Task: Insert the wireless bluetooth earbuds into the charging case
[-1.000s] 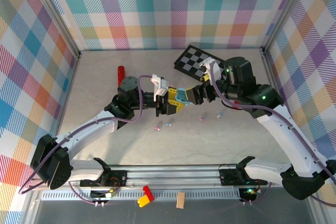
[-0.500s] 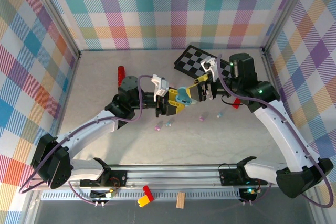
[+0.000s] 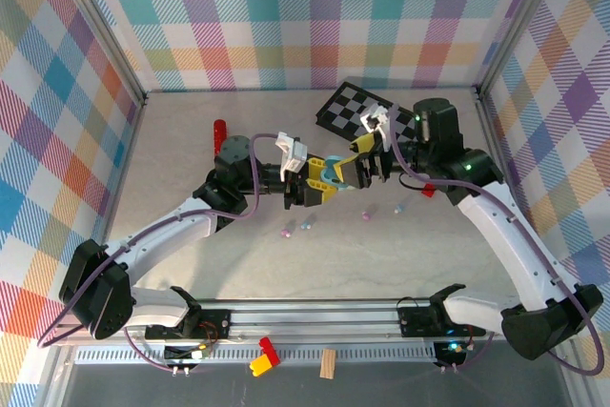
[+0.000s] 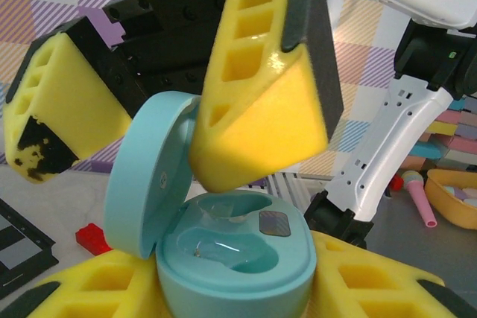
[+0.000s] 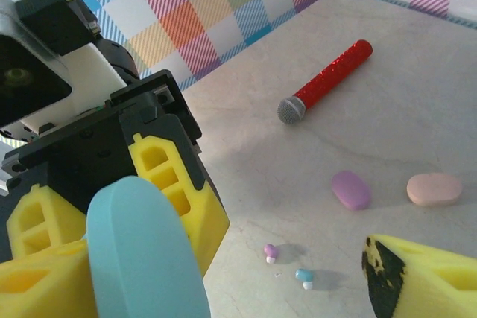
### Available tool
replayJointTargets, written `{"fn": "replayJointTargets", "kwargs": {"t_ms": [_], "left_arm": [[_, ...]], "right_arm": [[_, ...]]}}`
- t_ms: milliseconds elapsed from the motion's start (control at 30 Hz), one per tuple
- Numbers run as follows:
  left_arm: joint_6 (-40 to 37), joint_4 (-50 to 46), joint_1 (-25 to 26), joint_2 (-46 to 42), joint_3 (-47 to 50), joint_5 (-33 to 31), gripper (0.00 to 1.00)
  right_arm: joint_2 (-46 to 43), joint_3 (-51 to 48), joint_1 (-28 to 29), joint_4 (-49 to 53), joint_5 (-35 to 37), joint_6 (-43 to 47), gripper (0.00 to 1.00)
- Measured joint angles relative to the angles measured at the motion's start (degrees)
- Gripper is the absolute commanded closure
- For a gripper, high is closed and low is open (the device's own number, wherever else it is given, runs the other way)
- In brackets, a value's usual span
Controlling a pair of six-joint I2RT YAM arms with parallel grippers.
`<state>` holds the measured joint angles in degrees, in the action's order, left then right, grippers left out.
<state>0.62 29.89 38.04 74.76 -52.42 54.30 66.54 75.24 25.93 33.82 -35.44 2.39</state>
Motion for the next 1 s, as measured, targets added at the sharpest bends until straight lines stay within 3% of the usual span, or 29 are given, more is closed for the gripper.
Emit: {"fn": "replayJointTargets", "kwargs": {"t_ms": [500,700,833,1000], "left_arm": [[3.63,7.37,-1.53,0.85,1.01,-0.39,0.59],[5.55,11.50,-4.28,0.87,3.85,-1.14,0.59],[7.41,15.34,-7.02,0.87,6.64,-1.75,0.59],[10.36,20.00,-10.03,0.87,8.85,-1.86,0.59]], "right_arm": [[-7.30,-4.55,0.00,-5.53,0.72,0.00,0.13],[-11.39,-8.11,-0.22,-7.96,4.70,-3.26,0.17],[-14.73,-13.88,-2.64,-11.02,8.66,-9.14,0.19],[-17.88,-24.15,-10.38,-12.85,13.00,-18.18,0.23]]}}
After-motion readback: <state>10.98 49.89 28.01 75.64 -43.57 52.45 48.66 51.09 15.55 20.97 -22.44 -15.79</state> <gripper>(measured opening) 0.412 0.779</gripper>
